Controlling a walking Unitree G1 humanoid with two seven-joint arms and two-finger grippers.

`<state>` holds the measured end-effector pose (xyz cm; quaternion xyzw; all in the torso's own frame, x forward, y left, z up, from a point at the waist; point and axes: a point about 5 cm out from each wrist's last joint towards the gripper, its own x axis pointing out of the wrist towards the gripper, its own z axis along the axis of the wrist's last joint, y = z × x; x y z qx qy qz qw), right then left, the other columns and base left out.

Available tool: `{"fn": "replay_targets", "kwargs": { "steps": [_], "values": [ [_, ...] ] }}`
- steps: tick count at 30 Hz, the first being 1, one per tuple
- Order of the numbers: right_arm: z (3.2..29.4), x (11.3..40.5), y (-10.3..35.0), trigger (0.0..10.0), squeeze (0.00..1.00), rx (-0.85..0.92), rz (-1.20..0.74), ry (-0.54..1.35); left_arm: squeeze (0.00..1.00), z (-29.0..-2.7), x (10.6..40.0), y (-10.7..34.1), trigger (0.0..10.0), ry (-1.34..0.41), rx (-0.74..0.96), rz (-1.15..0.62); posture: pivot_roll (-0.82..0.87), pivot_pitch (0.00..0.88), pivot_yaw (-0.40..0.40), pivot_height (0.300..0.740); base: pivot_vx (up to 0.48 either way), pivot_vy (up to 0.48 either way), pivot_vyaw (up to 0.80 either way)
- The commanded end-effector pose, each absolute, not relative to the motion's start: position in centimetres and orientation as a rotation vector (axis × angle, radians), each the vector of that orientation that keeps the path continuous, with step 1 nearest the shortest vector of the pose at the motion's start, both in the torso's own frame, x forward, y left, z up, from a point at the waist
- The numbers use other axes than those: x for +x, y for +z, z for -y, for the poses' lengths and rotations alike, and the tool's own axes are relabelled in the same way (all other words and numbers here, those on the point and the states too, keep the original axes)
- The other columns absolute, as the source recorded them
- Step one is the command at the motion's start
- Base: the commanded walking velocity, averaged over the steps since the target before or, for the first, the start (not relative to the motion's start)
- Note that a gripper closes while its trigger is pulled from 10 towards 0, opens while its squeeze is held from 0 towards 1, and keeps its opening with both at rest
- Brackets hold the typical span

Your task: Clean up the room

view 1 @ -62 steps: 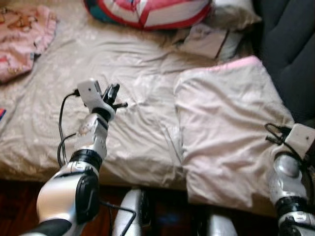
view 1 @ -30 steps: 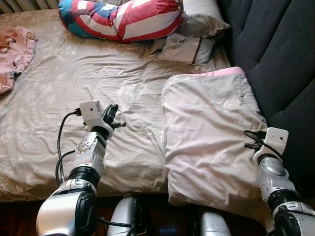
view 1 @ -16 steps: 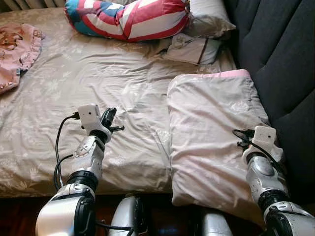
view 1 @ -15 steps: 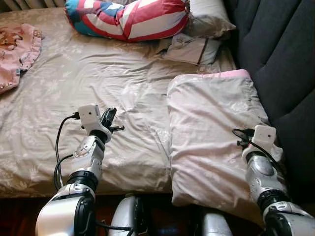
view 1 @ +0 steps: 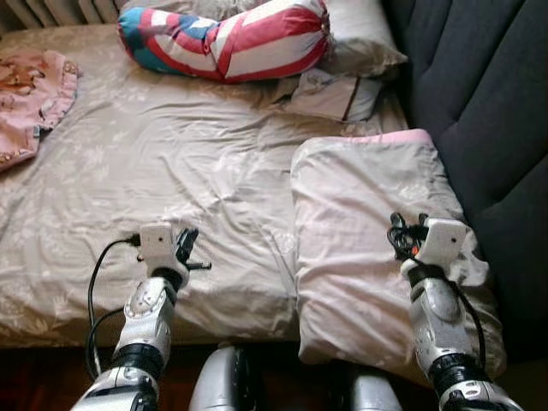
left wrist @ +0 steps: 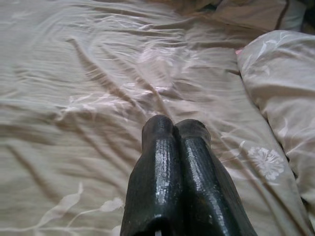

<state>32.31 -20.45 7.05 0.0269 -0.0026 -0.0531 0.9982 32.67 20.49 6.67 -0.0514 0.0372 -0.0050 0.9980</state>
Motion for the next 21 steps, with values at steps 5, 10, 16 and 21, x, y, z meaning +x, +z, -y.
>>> {"fn": "replay_targets", "kwargs": {
  "steps": [5,10,16,21],
  "values": [
    [19.6,31.6,5.3,10.0,0.0,0.069,-0.073,-0.087,0.0,-21.3,31.6,4.5,10.0,0.074,-0.156,-0.178,-0.14,0.102,0.016,0.724,0.0,0.0,0.0],
    [19.0,31.2,4.1,10.0,0.0,0.066,-0.139,-0.059,0.0,-20.6,30.6,2.6,10.0,0.063,-0.11,-0.281,-0.14,0.075,0.012,0.74,0.0,0.0,0.0],
    [19.4,29.1,0.7,10.0,0.0,0.046,-0.327,-0.074,0.0,-20.0,28.2,-0.8,10.0,0.043,-0.095,-0.477,-0.12,0.053,0.003,0.74,0.0,0.0,0.0],
    [19.6,27.1,-1.7,10.0,0.0,0.034,-0.487,-0.088,0.0,-20.6,25.7,-3.2,10.0,0.101,-0.081,-0.62,-0.12,0.019,0.0,0.74,0.0,0.0,0.0]
  ]
}}
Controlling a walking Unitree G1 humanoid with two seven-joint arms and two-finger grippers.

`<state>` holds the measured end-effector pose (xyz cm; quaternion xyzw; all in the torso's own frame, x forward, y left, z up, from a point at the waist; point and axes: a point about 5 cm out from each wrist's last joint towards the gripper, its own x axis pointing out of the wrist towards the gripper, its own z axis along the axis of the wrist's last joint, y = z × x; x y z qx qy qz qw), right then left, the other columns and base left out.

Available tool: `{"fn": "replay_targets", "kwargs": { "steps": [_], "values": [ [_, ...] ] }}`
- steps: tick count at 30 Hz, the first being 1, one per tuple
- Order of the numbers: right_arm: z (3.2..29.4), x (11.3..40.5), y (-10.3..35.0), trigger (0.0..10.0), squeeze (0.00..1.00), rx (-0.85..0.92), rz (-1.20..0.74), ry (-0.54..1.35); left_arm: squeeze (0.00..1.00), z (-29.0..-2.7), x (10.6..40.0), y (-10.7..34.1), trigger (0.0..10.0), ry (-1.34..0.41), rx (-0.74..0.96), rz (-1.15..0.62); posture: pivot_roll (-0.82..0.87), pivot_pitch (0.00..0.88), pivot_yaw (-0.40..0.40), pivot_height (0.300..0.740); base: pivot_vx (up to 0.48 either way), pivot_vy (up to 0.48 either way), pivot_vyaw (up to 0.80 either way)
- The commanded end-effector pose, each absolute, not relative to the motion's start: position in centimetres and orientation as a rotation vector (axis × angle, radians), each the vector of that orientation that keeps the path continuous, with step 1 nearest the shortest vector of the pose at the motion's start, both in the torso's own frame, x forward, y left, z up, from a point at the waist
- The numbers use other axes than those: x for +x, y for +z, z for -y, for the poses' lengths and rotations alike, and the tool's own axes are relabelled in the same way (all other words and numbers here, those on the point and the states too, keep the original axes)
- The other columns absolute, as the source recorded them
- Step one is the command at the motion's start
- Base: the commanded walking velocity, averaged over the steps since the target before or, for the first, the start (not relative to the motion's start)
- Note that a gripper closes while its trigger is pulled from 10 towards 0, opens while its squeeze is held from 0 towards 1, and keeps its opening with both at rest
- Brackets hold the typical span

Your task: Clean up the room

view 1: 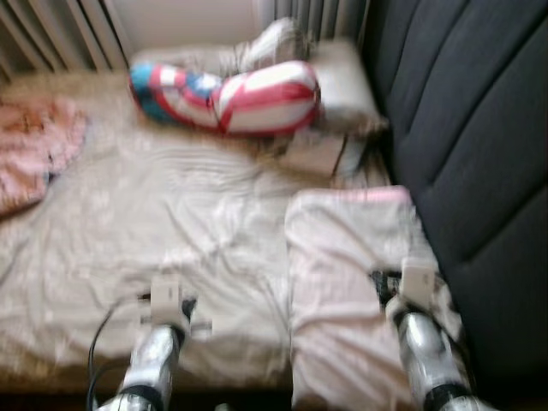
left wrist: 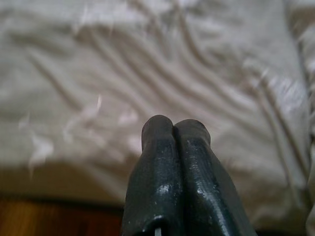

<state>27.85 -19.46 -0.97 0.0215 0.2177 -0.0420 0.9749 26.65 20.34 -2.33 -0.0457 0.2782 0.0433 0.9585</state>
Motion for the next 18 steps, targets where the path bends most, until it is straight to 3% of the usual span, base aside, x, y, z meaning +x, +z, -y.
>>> {"fn": "replay_targets", "kwargs": {
  "steps": [1,10,18],
  "values": [
    [19.6,27.0,-1.9,10.0,0.0,0.044,-0.492,-0.09,0.0,-20.7,25.5,-3.4,10.0,0.107,-0.095,-0.631,-0.12,0.017,0.001,0.74,0.0,0.0,0.0],
    [19.1,22.3,-5.8,10.0,0.0,0.05,-0.704,-0.116,0.0,-20.6,22.8,-5.5,10.0,0.106,-0.021,-0.766,-0.12,0.0,0.015,0.74,0.0,0.0,0.0],
    [18.5,22.0,-6.0,10.0,0.0,0.036,-0.722,-0.094,0.0,-21.3,20.9,-6.6,10.0,0.12,0.027,-0.855,-0.12,0.048,0.028,0.74,0.0,0.0,0.0]
  ]
}}
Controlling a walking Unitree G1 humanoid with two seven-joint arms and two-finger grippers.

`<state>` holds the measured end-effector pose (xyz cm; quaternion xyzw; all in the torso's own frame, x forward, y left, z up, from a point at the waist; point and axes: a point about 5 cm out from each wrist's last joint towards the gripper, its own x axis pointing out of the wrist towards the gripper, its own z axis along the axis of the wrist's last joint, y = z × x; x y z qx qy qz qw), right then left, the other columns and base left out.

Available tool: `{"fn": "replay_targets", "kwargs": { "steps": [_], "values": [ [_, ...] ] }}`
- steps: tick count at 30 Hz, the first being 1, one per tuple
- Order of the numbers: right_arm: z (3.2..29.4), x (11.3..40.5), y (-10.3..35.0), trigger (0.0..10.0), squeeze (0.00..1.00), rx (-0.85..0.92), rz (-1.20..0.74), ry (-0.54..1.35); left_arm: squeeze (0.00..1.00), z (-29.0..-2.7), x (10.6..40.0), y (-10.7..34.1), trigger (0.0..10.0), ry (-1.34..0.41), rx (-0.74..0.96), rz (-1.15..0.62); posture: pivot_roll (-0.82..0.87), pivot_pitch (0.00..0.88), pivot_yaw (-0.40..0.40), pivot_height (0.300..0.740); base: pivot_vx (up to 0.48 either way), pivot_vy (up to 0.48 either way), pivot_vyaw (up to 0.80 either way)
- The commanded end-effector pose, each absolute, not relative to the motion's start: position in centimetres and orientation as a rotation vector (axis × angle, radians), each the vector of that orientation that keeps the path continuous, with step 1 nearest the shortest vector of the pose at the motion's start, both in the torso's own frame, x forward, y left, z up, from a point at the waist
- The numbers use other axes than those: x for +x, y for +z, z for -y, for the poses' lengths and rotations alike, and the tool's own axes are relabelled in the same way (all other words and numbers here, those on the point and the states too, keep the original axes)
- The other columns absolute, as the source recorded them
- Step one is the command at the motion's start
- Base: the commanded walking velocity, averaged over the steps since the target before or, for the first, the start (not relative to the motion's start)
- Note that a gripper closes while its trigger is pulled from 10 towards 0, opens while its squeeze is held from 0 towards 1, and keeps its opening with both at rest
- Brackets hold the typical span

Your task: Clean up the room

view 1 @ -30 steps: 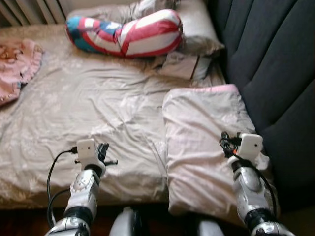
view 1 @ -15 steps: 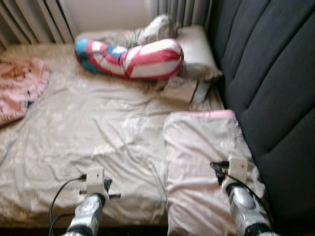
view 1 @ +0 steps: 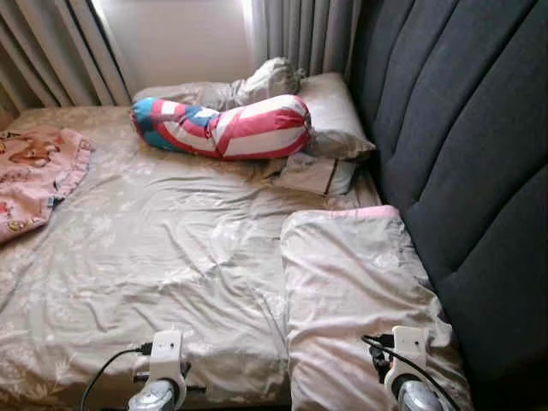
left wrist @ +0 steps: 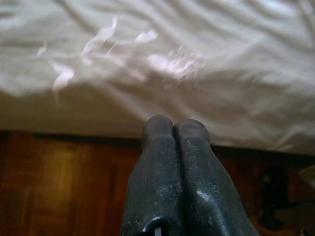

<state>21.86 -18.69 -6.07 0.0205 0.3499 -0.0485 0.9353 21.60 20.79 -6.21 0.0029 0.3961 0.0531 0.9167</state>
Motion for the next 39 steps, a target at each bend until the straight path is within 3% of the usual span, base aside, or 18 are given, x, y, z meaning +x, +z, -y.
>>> {"fn": "replay_targets", "kwargs": {
  "steps": [1,7,18,39],
  "values": [
    [18.5,22.0,-6.0,10.0,0.0,-0.007,-0.722,-0.081,0.0,-21.9,20.3,-6.8,10.0,0.135,0.029,-0.872,-0.11,0.058,0.026,0.74,0.0,0.0,0.0],
    [18.1,23.1,-5.2,10.0,0.0,-0.016,-0.656,-0.066,0.0,-23.3,18.4,-7.4,10.0,0.163,0.025,-0.903,-0.12,0.072,0.027,0.74,0.0,0.0,0.64],
    [18.1,23.2,-5.1,10.0,0.0,0.022,-0.649,-0.077,0.0,-23.6,16.6,-8.2,10.0,0.155,0.029,-0.943,-0.12,0.091,0.019,0.74,0.0,0.3,0.0],
    [17.6,23.4,-5.1,10.0,0.0,0.012,-0.65,-0.056,0.0,-23.4,17.8,-7.7,10.0,0.143,0.037,-0.927,-0.12,0.094,0.027,0.74,0.0,0.303,0.18]
  ]
}}
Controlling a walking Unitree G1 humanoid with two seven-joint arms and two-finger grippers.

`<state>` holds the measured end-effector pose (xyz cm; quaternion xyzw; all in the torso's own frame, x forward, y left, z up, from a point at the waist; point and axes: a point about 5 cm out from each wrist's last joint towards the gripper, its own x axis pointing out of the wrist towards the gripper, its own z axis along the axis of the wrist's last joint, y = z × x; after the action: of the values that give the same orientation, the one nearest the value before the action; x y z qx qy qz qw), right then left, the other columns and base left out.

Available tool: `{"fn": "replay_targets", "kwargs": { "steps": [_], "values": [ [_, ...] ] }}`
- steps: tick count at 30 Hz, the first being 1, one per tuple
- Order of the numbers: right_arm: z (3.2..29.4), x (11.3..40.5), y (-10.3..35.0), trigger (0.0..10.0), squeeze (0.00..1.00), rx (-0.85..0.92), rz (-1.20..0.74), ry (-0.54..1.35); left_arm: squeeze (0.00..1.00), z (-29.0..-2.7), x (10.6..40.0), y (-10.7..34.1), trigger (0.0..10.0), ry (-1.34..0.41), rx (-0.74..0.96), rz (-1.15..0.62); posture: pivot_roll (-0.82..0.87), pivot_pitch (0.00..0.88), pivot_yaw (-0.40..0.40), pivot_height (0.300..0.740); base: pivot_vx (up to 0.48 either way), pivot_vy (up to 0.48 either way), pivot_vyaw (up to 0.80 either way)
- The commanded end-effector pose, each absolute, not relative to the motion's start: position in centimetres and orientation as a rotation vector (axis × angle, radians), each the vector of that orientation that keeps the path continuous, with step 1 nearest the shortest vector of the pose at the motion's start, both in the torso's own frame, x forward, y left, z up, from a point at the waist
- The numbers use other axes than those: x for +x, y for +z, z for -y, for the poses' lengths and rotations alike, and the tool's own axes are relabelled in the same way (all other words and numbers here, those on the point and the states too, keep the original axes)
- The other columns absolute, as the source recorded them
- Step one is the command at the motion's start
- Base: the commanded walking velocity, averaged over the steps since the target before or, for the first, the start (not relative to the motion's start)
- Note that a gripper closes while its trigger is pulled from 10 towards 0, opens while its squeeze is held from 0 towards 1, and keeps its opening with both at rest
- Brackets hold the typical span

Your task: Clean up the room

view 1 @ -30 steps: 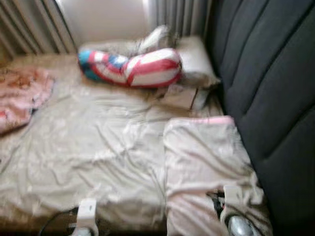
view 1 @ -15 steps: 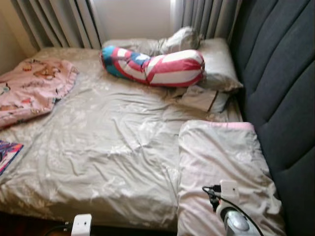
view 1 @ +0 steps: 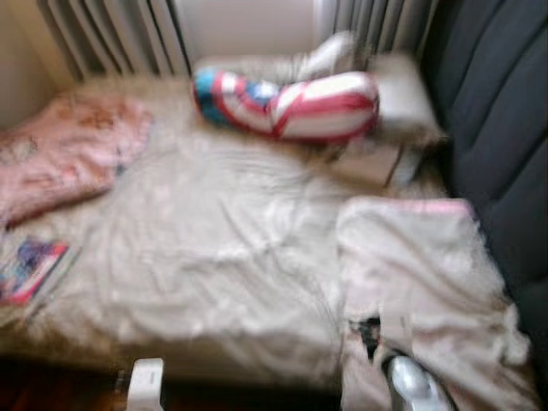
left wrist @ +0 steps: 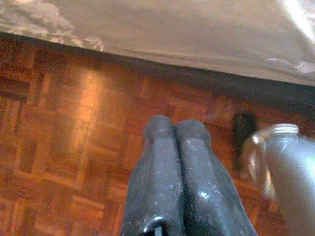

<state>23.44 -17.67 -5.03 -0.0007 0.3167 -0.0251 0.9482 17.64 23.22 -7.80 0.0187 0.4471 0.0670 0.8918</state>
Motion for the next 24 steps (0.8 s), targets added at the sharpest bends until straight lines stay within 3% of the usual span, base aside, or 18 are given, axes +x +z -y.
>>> {"fn": "replay_targets", "kwargs": {
  "steps": [1,24],
  "values": [
    [17.55,23.39,-5.1,10.0,0.0,0.012,-0.65,-0.056,0.0,-23.4,17.86,-7.67,10.0,0.142,0.037,-0.927,-0.12,0.094,0.027,0.74,0.0,0.307,0.0],
    [17.07,23.48,-5.12,10.0,0.0,0.016,-0.654,-0.048,0.0,-23.39,17.8,-7.71,10.0,0.139,0.037,-0.931,-0.11,0.087,0.027,0.74,0.0,0.304,0.0]
  ]
}}
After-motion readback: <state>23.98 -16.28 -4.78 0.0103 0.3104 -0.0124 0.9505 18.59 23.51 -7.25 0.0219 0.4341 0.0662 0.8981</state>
